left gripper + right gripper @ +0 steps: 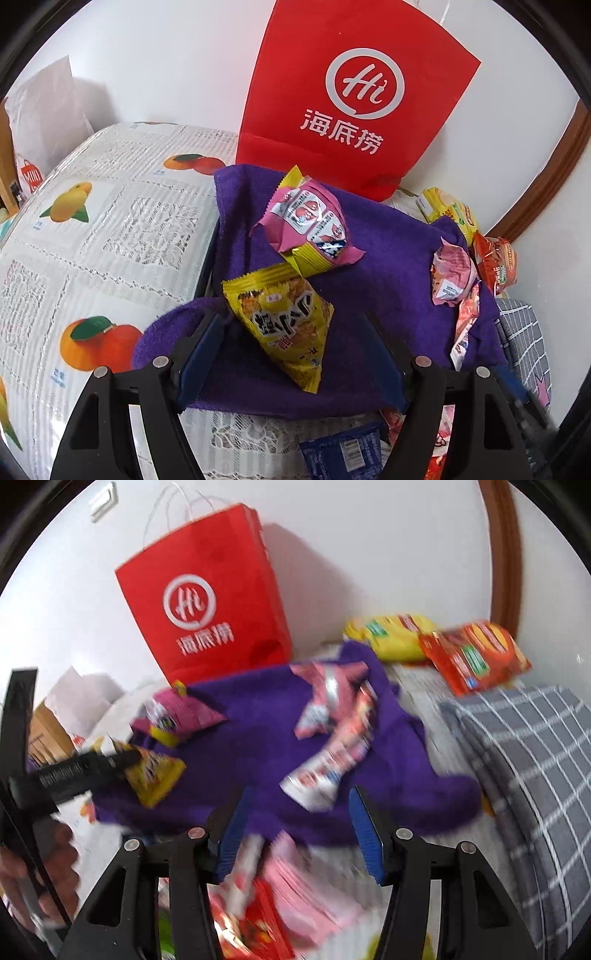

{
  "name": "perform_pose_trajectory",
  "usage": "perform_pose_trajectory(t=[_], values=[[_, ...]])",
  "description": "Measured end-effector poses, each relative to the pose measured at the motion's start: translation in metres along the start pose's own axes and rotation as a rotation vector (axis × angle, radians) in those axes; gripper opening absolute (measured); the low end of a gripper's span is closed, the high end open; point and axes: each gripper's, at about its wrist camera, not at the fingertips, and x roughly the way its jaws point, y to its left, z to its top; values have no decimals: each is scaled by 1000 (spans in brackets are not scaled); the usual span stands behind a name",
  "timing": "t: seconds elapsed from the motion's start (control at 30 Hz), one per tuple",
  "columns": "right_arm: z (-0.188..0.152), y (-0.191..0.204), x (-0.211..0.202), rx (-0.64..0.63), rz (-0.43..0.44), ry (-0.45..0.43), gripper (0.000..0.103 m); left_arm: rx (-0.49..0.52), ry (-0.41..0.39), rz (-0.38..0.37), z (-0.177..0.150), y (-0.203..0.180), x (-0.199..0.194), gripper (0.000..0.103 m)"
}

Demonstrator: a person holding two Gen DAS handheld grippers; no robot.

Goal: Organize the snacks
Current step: 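Move the left gripper to the blue bag while the right moves to the pink peach packet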

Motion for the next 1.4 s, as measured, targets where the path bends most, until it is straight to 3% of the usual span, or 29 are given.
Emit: perform_pose_trajectory(t=[0.17, 0.57, 0.73, 0.8, 1.1, 1.17, 1.23, 1.4], values=[[-22, -11, -6, -16, -31, 10, 55, 22, -15, -3, -8, -5, -9, 75], [-40, 1, 2, -94, 19, 98, 55, 71, -66, -5, -38, -2, -36, 75], [-41, 5, 4, -113, 20, 108, 55, 21, -16, -36, -44, 11, -31, 75], [-42, 10, 7, -142, 33, 125, 60, 10, -6, -47, -45, 13, -29, 75], [-49, 26, 14, -254, -6, 168, 66, 55, 14, -68, -50, 0, -29, 75], [-49, 26, 14, -252, -11, 165, 62, 62, 22, -82, -52, -3, -29, 75], [-49, 22, 13, -233, -22, 157, 52, 72, 33, -92, -53, -6, -29, 75], [-44, 11, 11, -160, 4, 143, 49, 84, 60, -88, -57, -9, -27, 75]])
